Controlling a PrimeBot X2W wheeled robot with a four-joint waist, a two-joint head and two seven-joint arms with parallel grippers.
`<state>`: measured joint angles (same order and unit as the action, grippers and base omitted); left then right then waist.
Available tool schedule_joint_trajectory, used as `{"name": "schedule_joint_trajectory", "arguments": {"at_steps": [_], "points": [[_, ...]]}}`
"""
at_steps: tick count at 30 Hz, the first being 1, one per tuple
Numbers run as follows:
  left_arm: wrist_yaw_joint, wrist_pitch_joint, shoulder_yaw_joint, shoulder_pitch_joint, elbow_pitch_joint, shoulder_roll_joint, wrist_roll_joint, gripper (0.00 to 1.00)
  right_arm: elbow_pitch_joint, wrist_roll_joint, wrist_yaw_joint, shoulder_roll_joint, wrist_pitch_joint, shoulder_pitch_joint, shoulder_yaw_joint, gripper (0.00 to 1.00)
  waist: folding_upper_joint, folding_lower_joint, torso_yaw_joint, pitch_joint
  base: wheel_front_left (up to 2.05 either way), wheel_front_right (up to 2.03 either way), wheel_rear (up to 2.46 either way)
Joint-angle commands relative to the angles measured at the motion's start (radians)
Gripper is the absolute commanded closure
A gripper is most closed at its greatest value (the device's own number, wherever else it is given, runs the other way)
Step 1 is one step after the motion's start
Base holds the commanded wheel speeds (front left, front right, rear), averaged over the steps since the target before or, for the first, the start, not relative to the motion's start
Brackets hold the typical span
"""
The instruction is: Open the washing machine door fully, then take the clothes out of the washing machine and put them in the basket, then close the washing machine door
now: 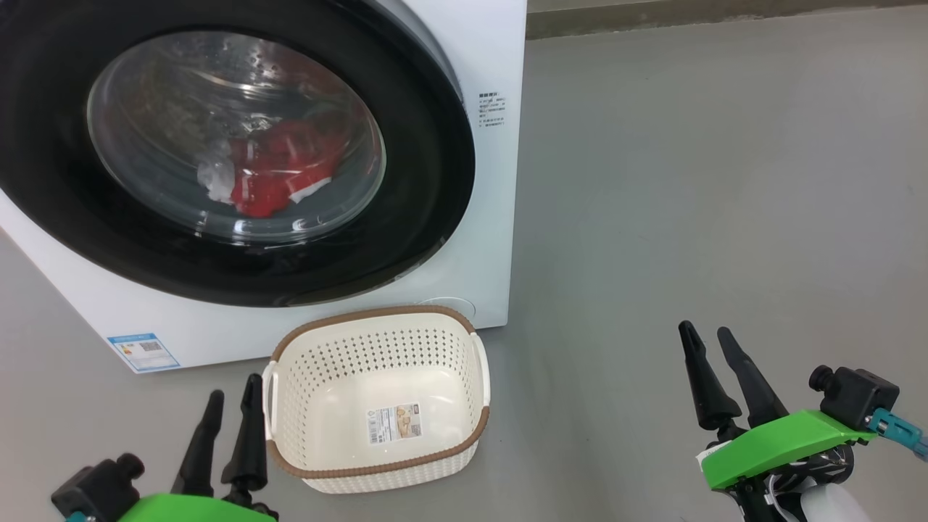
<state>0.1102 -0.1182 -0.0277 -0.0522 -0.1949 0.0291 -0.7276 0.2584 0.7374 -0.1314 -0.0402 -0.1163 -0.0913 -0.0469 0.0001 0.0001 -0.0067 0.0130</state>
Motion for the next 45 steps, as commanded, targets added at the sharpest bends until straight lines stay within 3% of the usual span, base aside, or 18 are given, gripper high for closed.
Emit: {"name": "schedule_joint_trajectory", "arguments": {"at_steps": [1,45], "points": [[-0.004,-0.016,-0.016,-0.051,0.034,0.017,0.036,0.00,-0.028,-0.030,0.000,-0.014,-0.017,-0.049,-0.021,0.00,-0.0001,-0.0001,0.000,0.000,0.00,0.00,0.00],[-0.042,-0.142,-0.025,-0.059,0.080,0.021,0.511,0.00,-0.047,-0.513,0.001,-0.023,-0.144,-0.087,-0.077,0.00,-0.0001,-0.0001,-0.016,-0.011,0.00,0.00,0.00]]}}
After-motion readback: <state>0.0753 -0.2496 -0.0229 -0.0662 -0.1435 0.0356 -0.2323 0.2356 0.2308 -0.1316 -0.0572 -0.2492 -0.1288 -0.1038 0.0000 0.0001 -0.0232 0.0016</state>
